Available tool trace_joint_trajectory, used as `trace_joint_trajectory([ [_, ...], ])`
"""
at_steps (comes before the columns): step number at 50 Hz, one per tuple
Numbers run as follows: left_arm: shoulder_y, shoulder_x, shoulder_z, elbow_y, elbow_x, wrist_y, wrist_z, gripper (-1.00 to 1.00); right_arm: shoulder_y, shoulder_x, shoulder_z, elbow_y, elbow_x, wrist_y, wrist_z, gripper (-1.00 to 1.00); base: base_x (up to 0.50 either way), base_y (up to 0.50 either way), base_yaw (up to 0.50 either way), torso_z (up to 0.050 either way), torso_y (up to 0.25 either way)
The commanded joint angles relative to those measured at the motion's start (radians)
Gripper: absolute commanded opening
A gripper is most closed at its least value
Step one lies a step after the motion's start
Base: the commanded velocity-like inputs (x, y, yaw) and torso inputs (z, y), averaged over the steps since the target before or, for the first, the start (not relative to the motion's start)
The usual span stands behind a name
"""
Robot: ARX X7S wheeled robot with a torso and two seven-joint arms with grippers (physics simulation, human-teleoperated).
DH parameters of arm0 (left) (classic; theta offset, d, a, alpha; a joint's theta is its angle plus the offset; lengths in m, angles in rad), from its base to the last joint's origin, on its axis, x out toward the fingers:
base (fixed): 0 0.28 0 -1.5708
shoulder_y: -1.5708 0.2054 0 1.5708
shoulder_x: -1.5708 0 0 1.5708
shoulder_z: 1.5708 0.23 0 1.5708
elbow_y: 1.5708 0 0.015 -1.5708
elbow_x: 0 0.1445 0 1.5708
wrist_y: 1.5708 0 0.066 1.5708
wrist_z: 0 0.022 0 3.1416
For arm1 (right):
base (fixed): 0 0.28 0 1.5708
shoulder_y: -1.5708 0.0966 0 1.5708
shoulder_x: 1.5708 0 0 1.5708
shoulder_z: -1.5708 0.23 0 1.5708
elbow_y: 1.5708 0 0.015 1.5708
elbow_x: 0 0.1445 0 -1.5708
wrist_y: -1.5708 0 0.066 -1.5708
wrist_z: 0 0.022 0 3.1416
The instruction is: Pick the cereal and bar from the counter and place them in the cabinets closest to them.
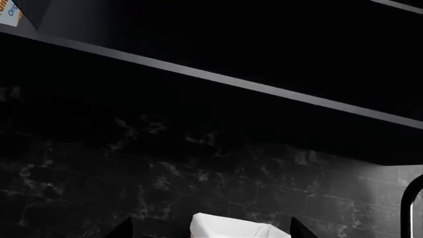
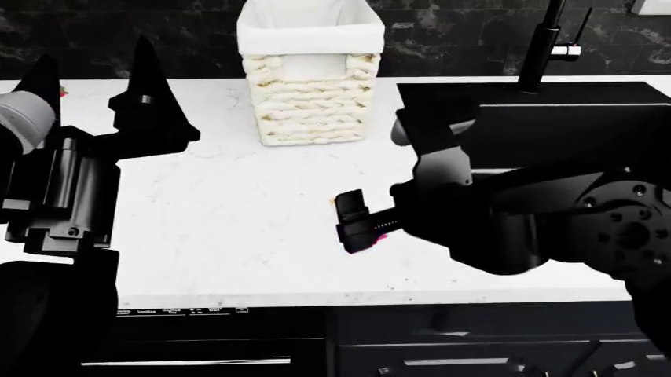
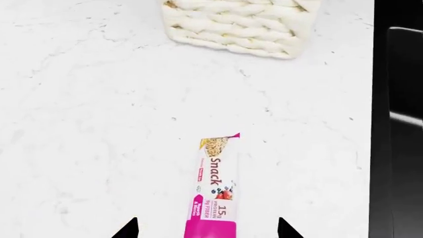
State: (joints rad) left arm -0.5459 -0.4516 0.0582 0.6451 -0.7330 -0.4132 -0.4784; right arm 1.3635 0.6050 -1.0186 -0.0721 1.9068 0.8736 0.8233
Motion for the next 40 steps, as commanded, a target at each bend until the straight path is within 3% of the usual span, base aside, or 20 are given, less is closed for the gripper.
trace_joint_trajectory([
  [1,0.000,-0.002,0.000,-0.003,-0.005,0.003,0.001,1.00,-0.007,-0.024,-0.022,0.050,-0.008,0.012,-0.025,1.00,0.00,0.00,0.00,0.000,0.000],
  [40,-0.001,-0.010,0.002,-0.008,-0.016,0.010,-0.002,1.00,-0.063,-0.089,-0.085,0.214,-0.127,-0.002,-0.186,1.00,0.00,0.00,0.00,0.000,0.000],
])
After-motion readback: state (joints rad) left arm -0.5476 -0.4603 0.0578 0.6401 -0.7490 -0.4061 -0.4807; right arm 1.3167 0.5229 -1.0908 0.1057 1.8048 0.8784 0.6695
